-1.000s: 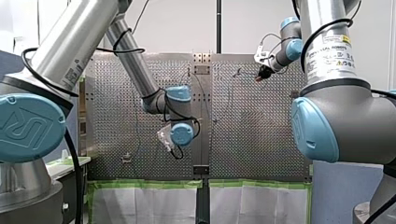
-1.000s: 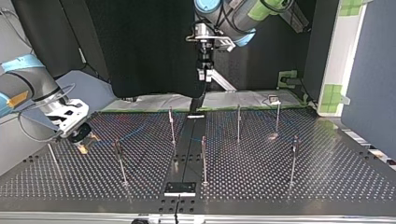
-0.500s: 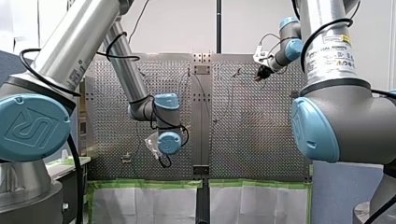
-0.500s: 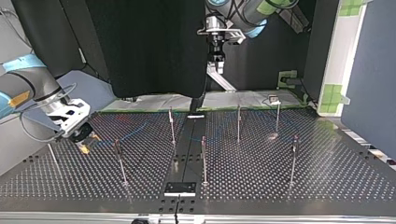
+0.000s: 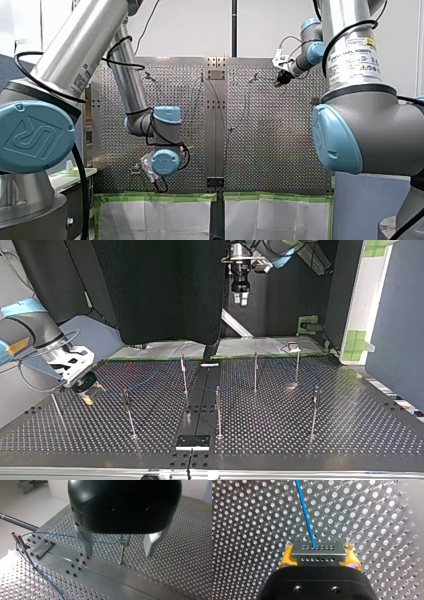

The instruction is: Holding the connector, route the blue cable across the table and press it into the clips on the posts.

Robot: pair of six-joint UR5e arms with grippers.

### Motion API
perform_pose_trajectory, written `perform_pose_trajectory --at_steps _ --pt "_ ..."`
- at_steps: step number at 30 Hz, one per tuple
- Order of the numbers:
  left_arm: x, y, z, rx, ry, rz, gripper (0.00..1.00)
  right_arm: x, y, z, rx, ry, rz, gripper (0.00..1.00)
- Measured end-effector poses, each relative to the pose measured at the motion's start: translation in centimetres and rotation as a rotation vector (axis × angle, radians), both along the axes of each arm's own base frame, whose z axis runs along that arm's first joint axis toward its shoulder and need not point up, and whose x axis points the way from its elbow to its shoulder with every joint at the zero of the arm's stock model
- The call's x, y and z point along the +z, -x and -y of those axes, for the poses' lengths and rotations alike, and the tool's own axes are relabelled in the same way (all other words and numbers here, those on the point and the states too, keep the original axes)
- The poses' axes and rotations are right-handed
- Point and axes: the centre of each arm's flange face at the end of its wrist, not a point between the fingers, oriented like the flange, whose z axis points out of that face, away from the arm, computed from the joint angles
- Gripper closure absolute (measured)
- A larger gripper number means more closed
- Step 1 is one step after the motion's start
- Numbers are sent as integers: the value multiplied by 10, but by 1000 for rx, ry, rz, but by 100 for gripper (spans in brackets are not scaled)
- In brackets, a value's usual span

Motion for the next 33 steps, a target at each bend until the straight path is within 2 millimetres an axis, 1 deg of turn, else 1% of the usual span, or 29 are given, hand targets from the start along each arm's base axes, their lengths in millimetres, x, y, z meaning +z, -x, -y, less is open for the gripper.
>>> perform_pose_trajectory --at_steps 5,33 --pt "-2 4 -3 0 -7 -9 0 0 0 0 0 0 0 100" --pt "-2 4 -4 0 -7 -10 0 -1 0 0 -1 -1 -1 100"
